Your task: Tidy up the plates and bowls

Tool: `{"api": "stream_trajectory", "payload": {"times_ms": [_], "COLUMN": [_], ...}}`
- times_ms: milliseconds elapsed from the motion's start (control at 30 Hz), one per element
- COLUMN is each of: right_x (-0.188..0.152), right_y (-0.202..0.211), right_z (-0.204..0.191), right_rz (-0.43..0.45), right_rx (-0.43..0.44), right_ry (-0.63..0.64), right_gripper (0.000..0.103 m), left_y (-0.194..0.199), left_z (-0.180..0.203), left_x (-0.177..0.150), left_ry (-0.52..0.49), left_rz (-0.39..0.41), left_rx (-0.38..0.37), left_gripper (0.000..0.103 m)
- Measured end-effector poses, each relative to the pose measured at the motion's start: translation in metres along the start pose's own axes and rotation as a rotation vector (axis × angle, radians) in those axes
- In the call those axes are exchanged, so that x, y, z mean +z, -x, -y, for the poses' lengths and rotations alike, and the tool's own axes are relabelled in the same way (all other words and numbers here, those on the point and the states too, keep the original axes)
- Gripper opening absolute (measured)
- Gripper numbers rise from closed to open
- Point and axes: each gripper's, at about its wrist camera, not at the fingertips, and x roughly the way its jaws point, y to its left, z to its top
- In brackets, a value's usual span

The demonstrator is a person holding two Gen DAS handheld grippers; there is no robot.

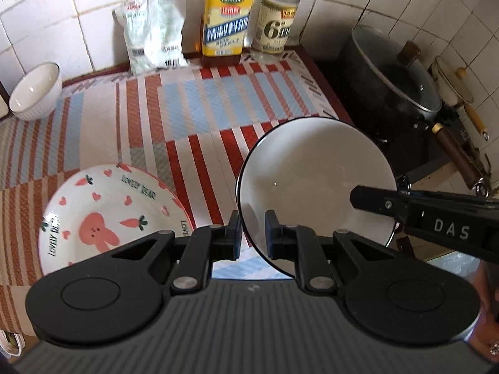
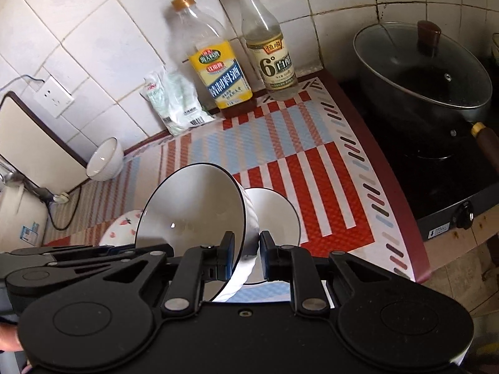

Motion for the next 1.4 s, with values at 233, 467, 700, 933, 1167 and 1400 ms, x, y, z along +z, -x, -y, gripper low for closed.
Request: {"api": "stream_trajectory", "payload": {"times_ms": [233,467,700,933,1167,1400], "right_x": [0.0,0.003,-0.003,-0.003,-0.005,0.0], "right_y": [-0.025,-0.053,-0.072,-0.073,-0.07,-0.069], "right_z": [0.002,0.009,0.015,0.015,0.016,0.023], "right_rz": [0.003,-0.013,-0.029,-0.017,-0.002,-0.034], "right_rx": [-0.028,-0.082,-0.114,-0.106,-0.118,-0.081], "right_ry": [0.051,0.077,0.109,0.13,0.149,0.12], "right_gripper": [0.021,0.021,0.021,0.022,0.029,0.027], "left_y": [-0.031,-0.057,-0.067,-0.07,-0.069,-0.069], "left_z": [-0.006,-0.005,-0.004,-0.003,0.0,0.005], "left_x": [-0.003,-0.002,0.002,0.004,0.005,0.005], "left_ry": [0.017,0.002,-0.06,-0.068,-0.047,-0.038], "left_rz": [-0.049,-0.079,-0.085,-0.09,-0.099,-0.101], "left_rx": [0.01,-0.009,0.036,0.059,0.065,0.099], "left_gripper": [0.014,0.014,0.013,0.014,0.017,0.017]}}
